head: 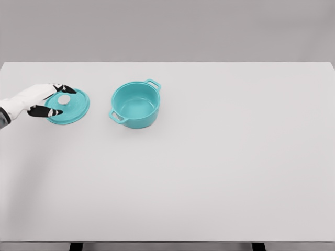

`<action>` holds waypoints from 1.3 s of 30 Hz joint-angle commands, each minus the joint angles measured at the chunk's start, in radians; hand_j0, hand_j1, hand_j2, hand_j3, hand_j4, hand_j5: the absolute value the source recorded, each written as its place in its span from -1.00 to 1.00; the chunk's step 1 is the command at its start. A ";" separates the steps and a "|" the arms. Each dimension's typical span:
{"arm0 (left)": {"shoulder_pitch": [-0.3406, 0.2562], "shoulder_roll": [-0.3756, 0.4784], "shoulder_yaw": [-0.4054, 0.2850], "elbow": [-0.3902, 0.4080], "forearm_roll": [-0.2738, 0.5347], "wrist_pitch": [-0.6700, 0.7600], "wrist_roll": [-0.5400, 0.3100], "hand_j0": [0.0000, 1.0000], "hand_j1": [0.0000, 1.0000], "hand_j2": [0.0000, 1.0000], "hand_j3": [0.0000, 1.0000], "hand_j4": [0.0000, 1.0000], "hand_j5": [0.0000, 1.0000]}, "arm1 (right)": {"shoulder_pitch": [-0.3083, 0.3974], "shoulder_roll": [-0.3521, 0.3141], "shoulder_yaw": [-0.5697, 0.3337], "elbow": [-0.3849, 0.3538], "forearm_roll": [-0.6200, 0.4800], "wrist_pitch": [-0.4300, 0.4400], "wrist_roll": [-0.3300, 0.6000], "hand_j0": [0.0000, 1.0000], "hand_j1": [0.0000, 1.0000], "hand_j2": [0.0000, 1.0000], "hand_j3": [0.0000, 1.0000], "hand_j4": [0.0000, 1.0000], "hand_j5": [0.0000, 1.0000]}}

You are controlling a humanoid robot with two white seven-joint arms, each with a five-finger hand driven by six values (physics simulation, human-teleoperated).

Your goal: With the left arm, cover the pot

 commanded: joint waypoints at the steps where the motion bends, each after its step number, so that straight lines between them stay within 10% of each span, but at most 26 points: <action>1: 0.000 -0.006 -0.003 0.012 0.005 0.002 0.000 0.47 0.47 0.47 0.47 0.47 0.47 | 0.000 0.000 0.000 0.001 0.000 0.000 0.000 1.00 1.00 1.00 1.00 1.00 1.00; 39: -0.075 -0.035 -0.004 0.082 -0.069 0.002 -0.001 0.46 0.46 0.46 0.46 0.46 0.46 | -0.002 0.000 0.000 0.001 0.000 0.000 0.000 1.00 1.00 1.00 1.00 1.00 1.00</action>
